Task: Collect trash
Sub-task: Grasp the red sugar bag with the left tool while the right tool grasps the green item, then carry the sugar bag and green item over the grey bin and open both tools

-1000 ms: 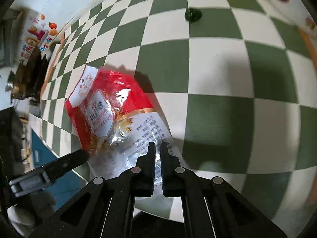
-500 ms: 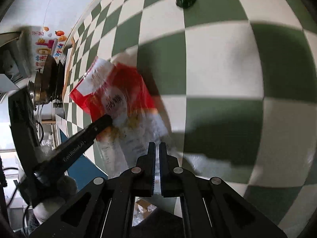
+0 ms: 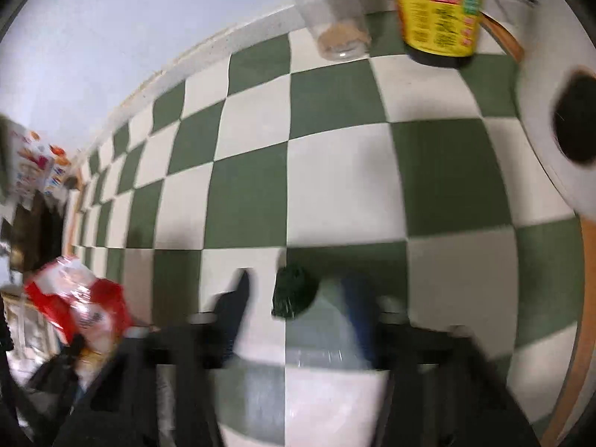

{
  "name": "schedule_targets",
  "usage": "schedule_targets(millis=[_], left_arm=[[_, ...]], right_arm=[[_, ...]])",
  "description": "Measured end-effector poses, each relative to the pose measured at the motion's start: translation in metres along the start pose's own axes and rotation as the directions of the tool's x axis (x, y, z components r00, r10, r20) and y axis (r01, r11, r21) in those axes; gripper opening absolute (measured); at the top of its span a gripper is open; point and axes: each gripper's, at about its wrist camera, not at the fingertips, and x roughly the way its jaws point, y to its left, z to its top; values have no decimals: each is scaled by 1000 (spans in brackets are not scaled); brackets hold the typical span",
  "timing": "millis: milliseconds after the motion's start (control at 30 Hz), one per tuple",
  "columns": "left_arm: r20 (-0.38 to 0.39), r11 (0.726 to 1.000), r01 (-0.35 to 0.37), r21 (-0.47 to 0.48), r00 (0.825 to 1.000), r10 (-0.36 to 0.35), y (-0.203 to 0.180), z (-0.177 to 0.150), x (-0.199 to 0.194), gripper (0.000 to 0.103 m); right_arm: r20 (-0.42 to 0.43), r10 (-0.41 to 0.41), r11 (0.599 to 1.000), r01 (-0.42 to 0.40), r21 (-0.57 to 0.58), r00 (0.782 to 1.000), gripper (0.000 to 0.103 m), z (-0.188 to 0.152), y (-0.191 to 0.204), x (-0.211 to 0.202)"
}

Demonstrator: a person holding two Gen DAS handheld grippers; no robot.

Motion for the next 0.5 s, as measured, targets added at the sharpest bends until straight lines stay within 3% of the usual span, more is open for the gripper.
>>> schedule_targets(millis=[33,100,267,500], left_arm=[[3,1000,5,-1,1000,-5,-2,0,-1,5],[10,1000,19,0,1000,-19,-2,1,-6,5],[62,997,75,10,995,-76,8,-6,-31,5],[158,983,179,44,970,-184,66,-48,-88,5]], right_arm=[[-6,-3,1000,3,-15,1000,17,0,4,2],[7,-24,999,24,-37,1000,15,-4,12,-1],[29,17,1000,-17,-3,999,12,-28,11,-30],[129,79,997,-81,12,989,12,-101,35,-109]])
